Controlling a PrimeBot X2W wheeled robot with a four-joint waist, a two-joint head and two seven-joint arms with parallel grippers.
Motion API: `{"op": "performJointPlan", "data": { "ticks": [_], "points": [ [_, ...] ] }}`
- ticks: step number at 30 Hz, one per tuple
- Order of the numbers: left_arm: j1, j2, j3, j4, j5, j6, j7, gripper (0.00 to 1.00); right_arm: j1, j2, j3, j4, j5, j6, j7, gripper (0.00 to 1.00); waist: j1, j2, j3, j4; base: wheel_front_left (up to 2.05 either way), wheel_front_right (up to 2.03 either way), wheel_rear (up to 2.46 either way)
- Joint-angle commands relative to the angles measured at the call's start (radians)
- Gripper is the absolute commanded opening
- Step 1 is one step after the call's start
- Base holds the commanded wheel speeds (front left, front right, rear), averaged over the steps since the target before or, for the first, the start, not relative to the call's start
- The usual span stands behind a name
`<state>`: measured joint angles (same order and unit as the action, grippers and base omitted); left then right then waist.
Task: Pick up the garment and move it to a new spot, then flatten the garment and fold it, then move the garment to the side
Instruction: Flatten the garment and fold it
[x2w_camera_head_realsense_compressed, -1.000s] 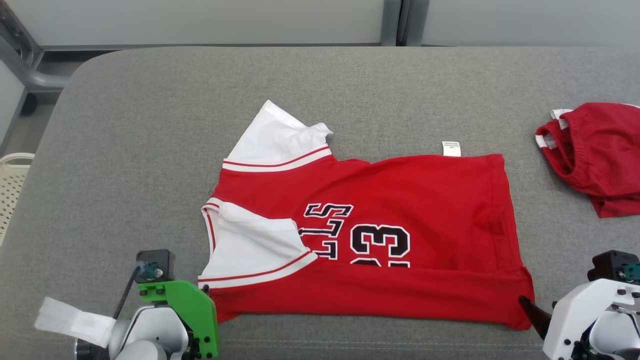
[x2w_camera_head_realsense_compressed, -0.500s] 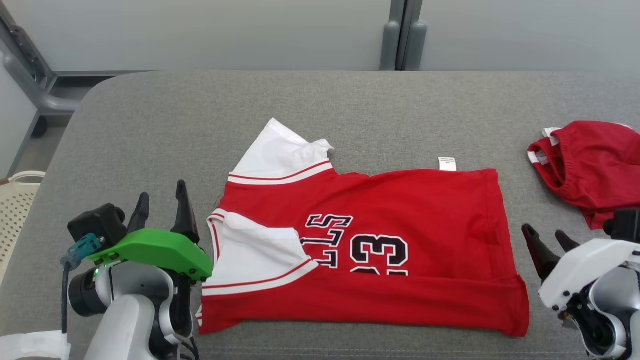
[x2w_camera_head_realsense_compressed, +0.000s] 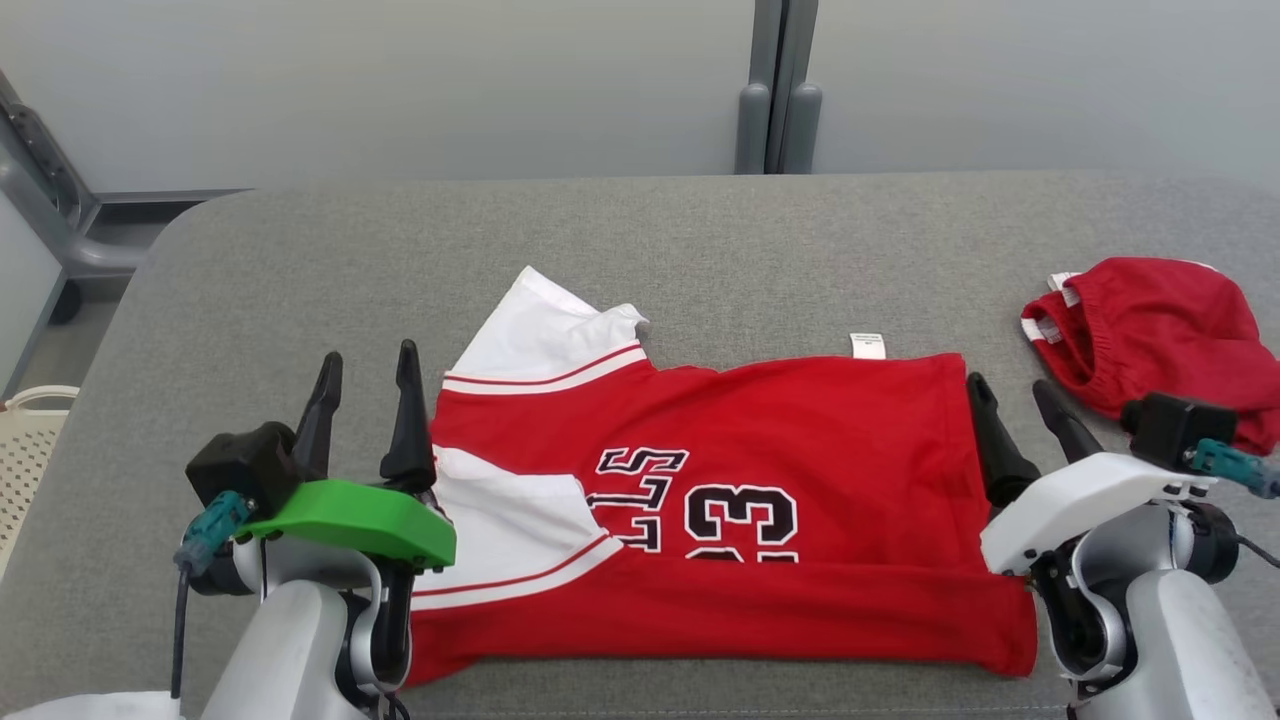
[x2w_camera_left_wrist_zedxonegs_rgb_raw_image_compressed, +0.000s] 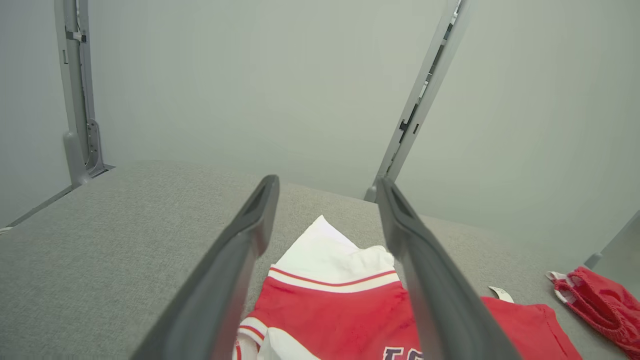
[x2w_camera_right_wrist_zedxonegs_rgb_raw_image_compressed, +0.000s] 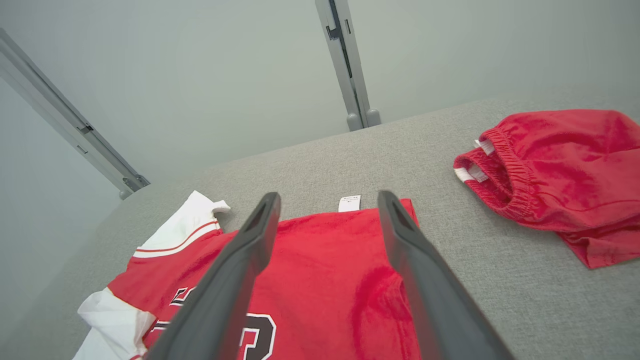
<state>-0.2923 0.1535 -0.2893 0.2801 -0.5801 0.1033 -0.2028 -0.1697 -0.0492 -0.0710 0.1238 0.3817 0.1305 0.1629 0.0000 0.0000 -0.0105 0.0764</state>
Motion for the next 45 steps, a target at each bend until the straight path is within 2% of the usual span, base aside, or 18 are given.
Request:
{"op": "performJointPlan", "data": {
  "ticks": [1,6,11,16,23,39,45],
  "points": [
    [0.020,-0.001,-0.004,0.027,0.003,-0.019,-0.018,1.00,0.000,-0.003,0.018,0.017,-0.015,0.000,-0.041,1.00,0.0000,0.0000,-0.007,-0.004,0.00,0.00,0.00],
    [0.066,-0.015,0.019,0.051,-0.010,-0.047,-0.053,1.00,0.024,-0.003,0.053,0.045,-0.022,0.000,-0.126,1.00,0.0000,0.0000,-0.019,-0.013,0.00,0.00,0.00],
    [0.137,-0.021,0.046,0.030,0.003,-0.064,-0.062,1.00,0.053,-0.003,0.075,0.063,-0.035,0.000,-0.162,1.00,0.0000,0.0000,-0.028,-0.016,0.00,0.00,0.00],
    [0.237,-0.016,0.077,-0.012,0.036,-0.042,-0.063,1.00,0.092,-0.003,0.105,0.065,-0.063,0.000,-0.192,1.00,0.0000,0.0000,-0.039,-0.024,0.00,0.00,0.00],
    [0.309,0.007,0.061,-0.027,0.062,-0.038,-0.060,1.00,0.114,-0.003,0.126,0.079,-0.078,0.000,-0.181,1.00,0.0000,0.0000,-0.049,-0.032,0.00,0.00,0.00],
    [0.357,0.048,0.043,-0.070,0.072,-0.011,0.006,1.00,0.140,-0.003,0.132,0.079,-0.100,0.000,-0.148,1.00,0.0000,0.0000,-0.046,-0.038,0.00,0.00,0.00],
    [0.368,0.044,0.039,-0.105,0.058,-0.001,0.022,1.00,0.137,-0.003,0.132,0.070,-0.084,0.000,-0.143,1.00,0.0000,0.0000,-0.035,-0.041,0.00,0.00,0.00]
  ]
}}
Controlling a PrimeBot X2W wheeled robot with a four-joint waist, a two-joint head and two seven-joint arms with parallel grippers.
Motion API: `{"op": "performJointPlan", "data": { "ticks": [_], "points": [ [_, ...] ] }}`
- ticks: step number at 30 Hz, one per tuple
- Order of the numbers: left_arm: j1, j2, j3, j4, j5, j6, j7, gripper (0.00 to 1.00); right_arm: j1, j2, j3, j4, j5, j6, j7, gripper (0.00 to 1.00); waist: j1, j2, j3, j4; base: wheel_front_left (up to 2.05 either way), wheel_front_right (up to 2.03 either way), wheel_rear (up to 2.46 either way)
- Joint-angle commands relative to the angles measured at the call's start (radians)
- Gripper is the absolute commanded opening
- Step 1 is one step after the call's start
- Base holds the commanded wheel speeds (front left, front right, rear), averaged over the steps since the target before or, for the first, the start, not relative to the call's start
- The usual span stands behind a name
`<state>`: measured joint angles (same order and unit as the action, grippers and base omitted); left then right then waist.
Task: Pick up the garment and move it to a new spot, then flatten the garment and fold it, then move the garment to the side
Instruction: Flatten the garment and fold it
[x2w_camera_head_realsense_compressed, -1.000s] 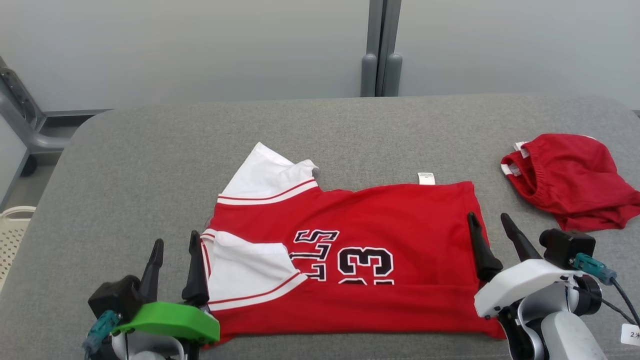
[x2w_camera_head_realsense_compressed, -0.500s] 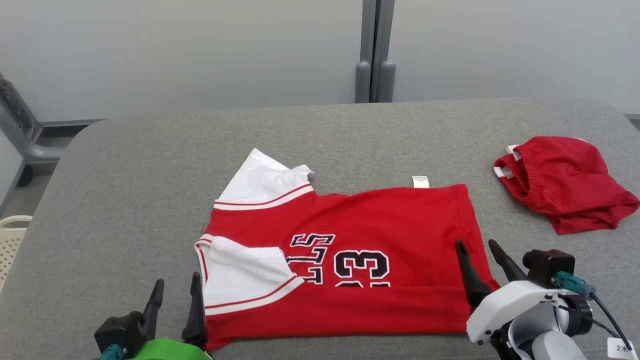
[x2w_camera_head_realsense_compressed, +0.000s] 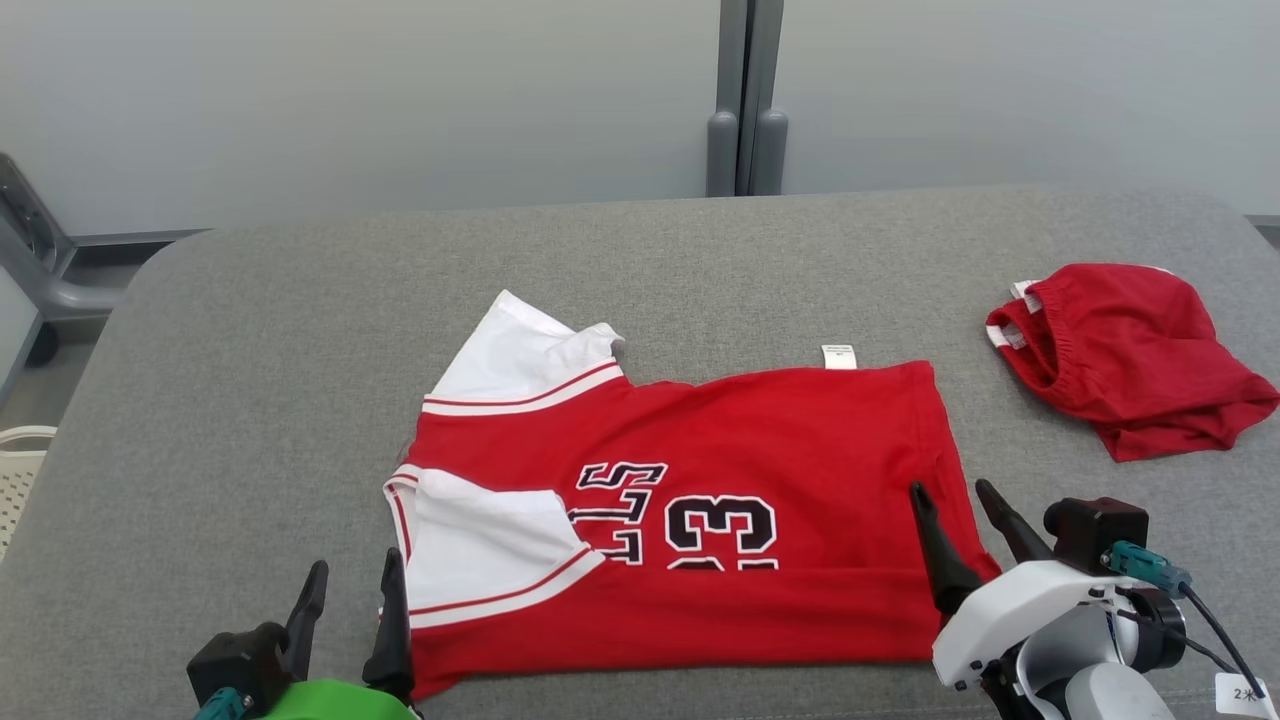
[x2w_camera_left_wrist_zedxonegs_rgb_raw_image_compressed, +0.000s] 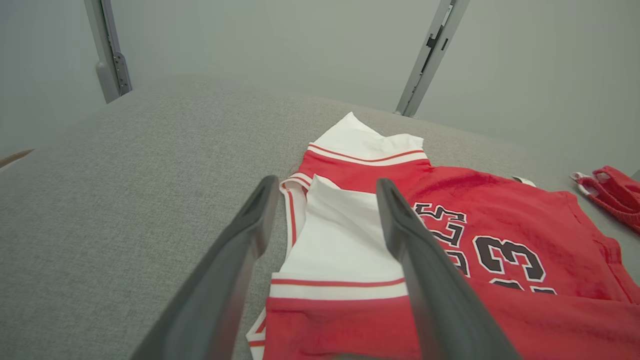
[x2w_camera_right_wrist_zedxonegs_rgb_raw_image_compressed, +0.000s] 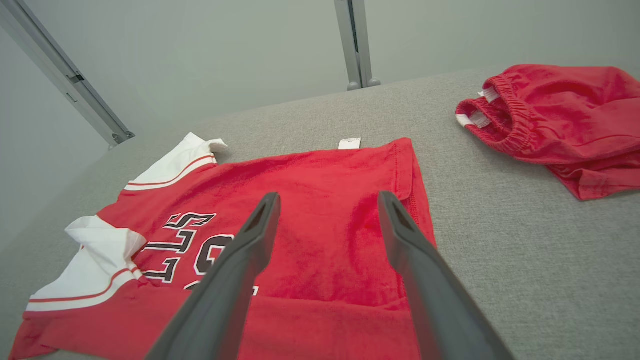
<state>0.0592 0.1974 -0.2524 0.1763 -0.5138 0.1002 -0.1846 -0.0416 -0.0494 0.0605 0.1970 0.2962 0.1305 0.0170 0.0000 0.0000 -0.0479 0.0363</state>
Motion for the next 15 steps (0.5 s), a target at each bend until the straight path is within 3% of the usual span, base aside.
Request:
{"op": "performJointPlan", "data": {
  "ticks": [1,15],
  "points": [
    [0.016,0.001,0.002,-0.003,-0.007,0.002,0.004,1.00,0.009,-0.003,0.001,-0.006,0.003,0.000,0.005,1.00,0.0000,0.0000,0.004,-0.001,0.00,0.00,0.00],
    [-0.006,0.002,-0.003,0.003,-0.018,0.001,-0.005,1.00,0.002,-0.003,-0.009,-0.021,-0.004,0.000,0.016,1.00,0.0000,0.0000,0.026,-0.004,0.00,0.00,0.00]
  ]
}}
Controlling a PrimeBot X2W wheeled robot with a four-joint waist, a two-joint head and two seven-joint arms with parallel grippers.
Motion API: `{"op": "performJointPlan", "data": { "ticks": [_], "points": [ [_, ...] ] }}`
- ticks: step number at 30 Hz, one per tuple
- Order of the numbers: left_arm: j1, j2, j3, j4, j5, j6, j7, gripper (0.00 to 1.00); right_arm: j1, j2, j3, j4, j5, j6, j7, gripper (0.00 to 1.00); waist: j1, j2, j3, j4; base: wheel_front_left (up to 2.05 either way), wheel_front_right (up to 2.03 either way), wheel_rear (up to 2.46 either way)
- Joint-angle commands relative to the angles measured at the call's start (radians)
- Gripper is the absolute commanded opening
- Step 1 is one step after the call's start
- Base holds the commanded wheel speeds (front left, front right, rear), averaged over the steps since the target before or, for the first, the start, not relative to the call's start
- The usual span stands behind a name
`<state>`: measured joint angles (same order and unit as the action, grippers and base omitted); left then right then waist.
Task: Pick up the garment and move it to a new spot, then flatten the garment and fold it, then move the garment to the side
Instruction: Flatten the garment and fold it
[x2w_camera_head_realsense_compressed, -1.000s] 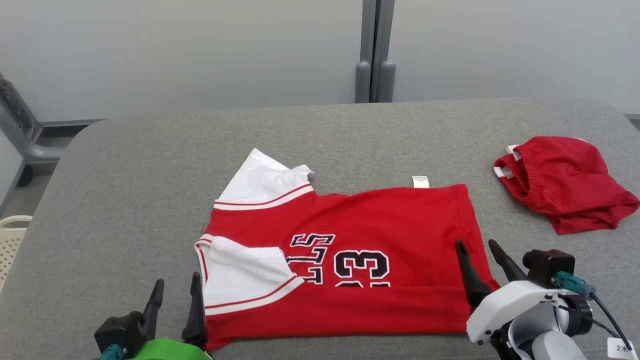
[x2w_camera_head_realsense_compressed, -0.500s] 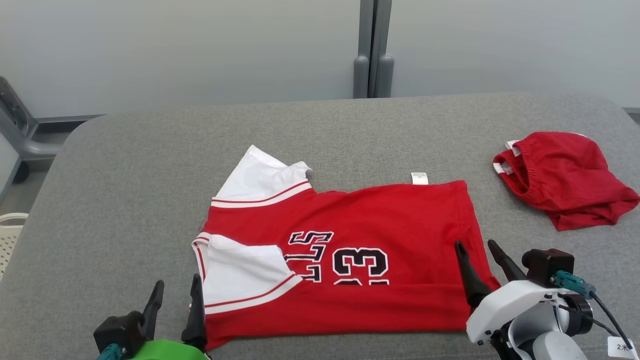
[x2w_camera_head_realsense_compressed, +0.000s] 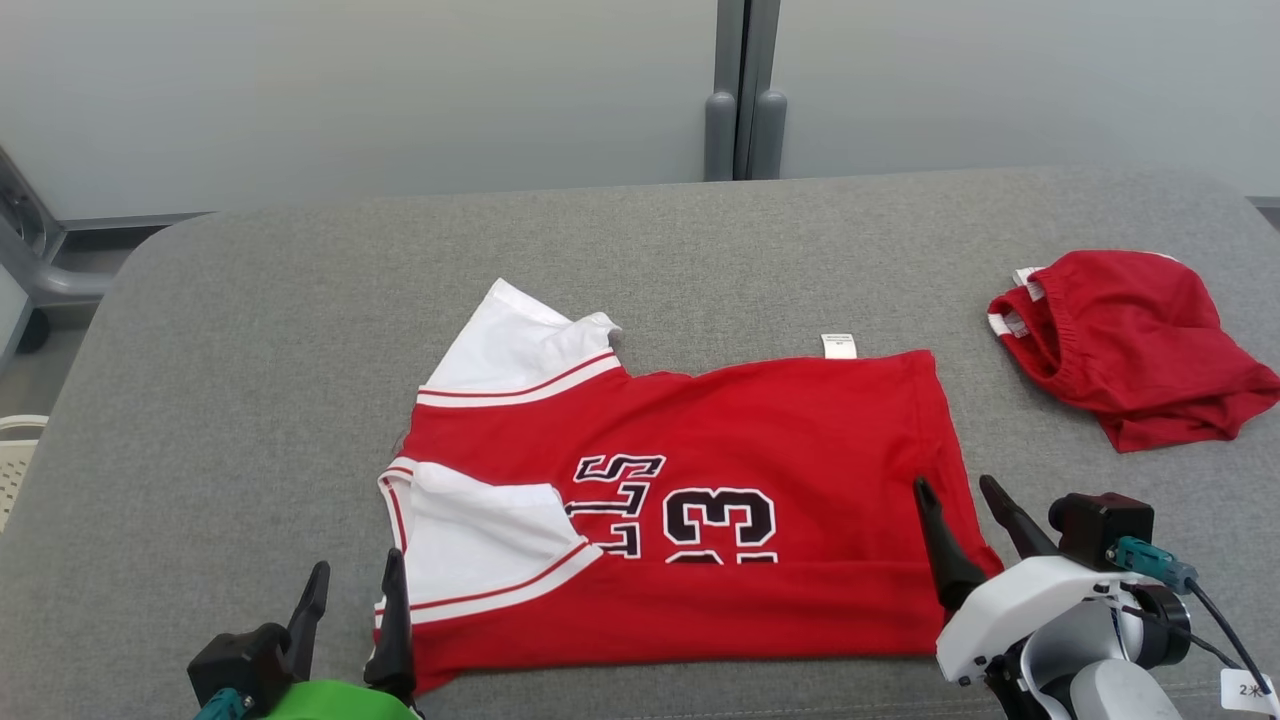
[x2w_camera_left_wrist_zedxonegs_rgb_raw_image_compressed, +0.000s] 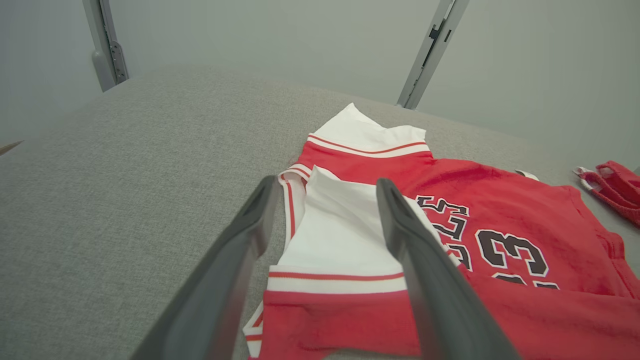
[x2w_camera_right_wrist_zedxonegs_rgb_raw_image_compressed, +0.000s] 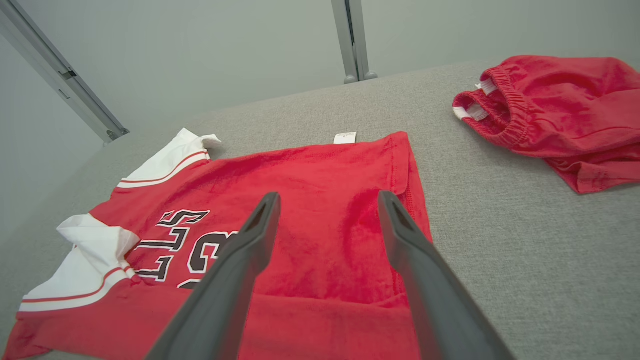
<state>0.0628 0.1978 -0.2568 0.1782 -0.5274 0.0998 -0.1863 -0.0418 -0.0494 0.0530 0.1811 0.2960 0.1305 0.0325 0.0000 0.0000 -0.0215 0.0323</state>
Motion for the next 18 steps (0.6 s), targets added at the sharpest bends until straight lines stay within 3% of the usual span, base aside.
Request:
{"op": "performJointPlan", "data": {
  "ticks": [1,9,15,18],
  "points": [
    [-0.010,0.001,-0.001,-0.002,-0.004,0.003,-0.001,1.00,0.003,-0.003,-0.003,-0.005,-0.003,0.000,0.000,1.00,0.0000,0.0000,0.000,0.000,0.00,0.00,0.00],
    [-0.046,0.017,-0.019,-0.020,0.017,0.010,0.030,1.00,-0.010,-0.003,-0.015,-0.015,-0.010,0.000,0.022,1.00,0.0000,0.0000,0.003,0.002,0.00,0.00,0.00],
    [-0.161,0.027,-0.025,-0.032,0.028,0.029,0.112,1.00,-0.059,-0.003,-0.069,-0.021,-0.053,0.000,0.175,1.00,0.0000,0.0000,0.031,0.001,0.00,0.00,0.00],
    [-0.285,0.037,-0.043,-0.007,0.044,0.036,0.206,1.00,-0.120,-0.003,-0.107,-0.050,-0.086,0.000,0.295,1.00,0.0000,0.0000,0.066,-0.001,0.00,0.00,0.00]
  ]
}}
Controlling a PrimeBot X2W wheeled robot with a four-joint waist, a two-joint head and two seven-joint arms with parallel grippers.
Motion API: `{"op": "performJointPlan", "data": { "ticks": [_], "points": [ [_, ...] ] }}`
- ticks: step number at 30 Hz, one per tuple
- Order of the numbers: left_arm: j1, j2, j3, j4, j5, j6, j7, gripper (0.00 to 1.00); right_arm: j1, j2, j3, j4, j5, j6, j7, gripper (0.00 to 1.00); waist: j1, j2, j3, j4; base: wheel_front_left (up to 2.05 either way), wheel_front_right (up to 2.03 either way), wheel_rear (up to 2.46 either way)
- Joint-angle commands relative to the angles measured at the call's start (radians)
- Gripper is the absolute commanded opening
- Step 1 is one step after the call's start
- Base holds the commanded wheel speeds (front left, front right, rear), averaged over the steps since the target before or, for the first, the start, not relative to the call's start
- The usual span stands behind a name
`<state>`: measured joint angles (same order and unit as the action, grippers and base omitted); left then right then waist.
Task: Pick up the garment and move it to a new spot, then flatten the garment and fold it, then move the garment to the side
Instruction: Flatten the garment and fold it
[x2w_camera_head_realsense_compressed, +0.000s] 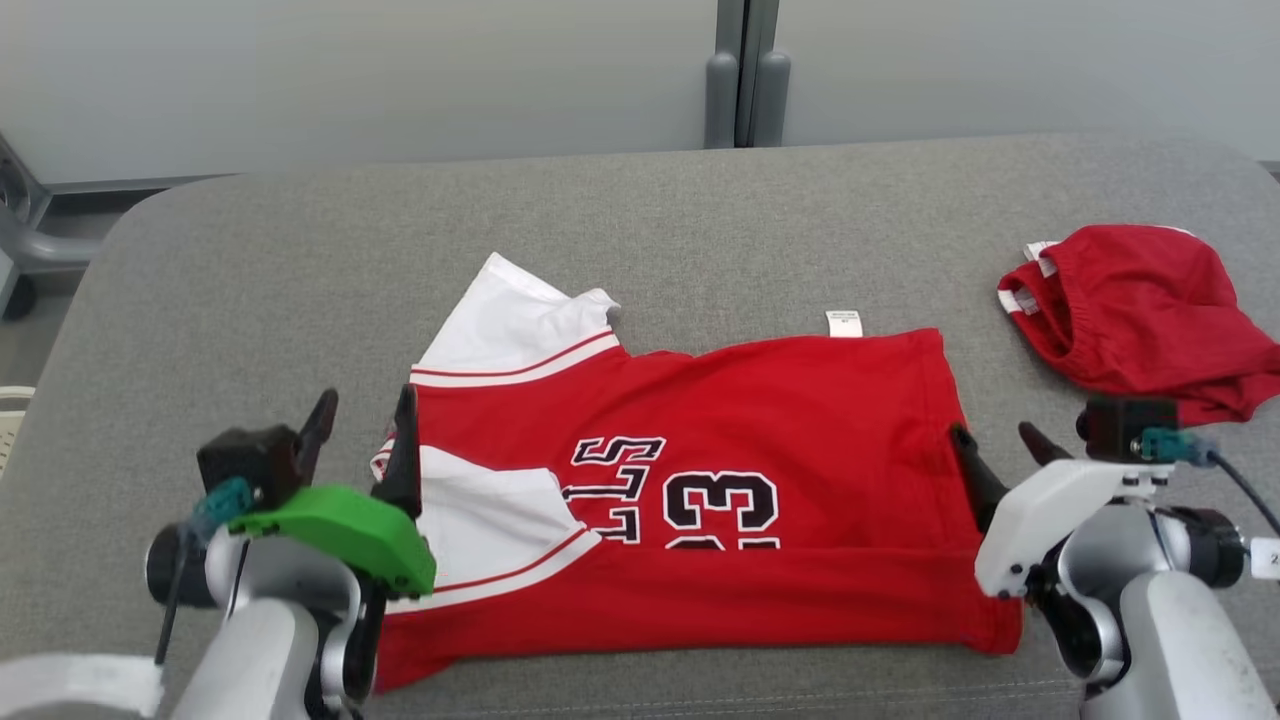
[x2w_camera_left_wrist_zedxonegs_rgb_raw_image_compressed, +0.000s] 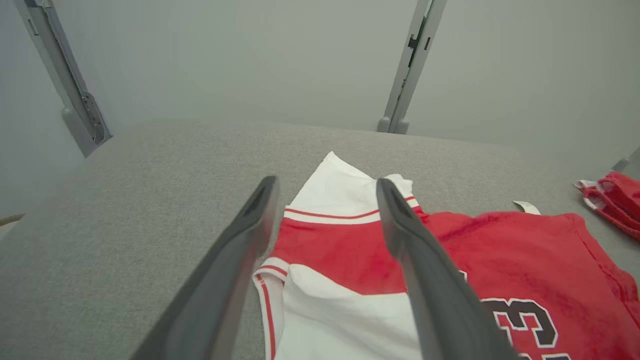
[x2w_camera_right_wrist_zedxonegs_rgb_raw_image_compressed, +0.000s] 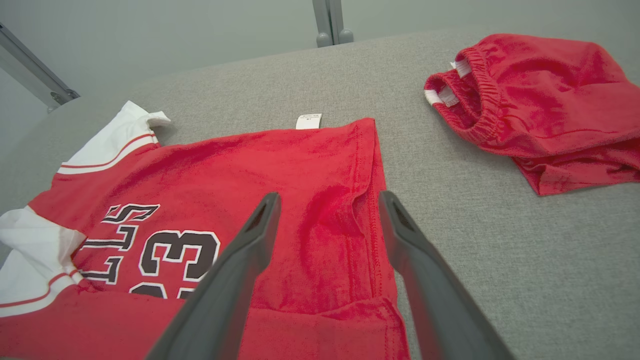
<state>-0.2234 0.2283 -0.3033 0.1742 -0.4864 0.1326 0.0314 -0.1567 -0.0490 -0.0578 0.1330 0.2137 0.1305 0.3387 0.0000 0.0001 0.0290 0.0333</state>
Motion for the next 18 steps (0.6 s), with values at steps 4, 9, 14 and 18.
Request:
{"op": "performJointPlan", "data": {
  "ticks": [4,9,14,18],
  "points": [
    [-0.145,-0.002,-0.016,0.046,0.019,0.027,0.106,1.00,-0.073,-0.003,-0.030,-0.030,-0.036,0.000,0.119,1.00,0.0000,-0.0001,0.065,-0.005,0.00,0.00,0.00],
    [-0.325,-0.022,-0.035,0.108,0.010,0.043,0.269,1.00,-0.165,-0.024,-0.031,-0.088,-0.031,0.000,0.287,1.00,0.0000,-0.0001,0.140,-0.018,0.00,0.00,0.00],
    [-0.471,-0.042,-0.048,0.172,0.001,0.055,0.395,1.00,-0.260,-0.056,-0.018,-0.135,0.003,0.000,0.437,1.00,0.0000,-0.0001,0.216,-0.038,0.00,0.00,0.00],
    [-0.570,-0.030,-0.057,0.217,0.000,0.043,0.473,1.00,-0.320,-0.083,0.001,-0.156,0.016,0.000,0.565,1.00,0.0000,-0.0001,0.269,-0.063,0.00,0.00,0.00]
  ]
}}
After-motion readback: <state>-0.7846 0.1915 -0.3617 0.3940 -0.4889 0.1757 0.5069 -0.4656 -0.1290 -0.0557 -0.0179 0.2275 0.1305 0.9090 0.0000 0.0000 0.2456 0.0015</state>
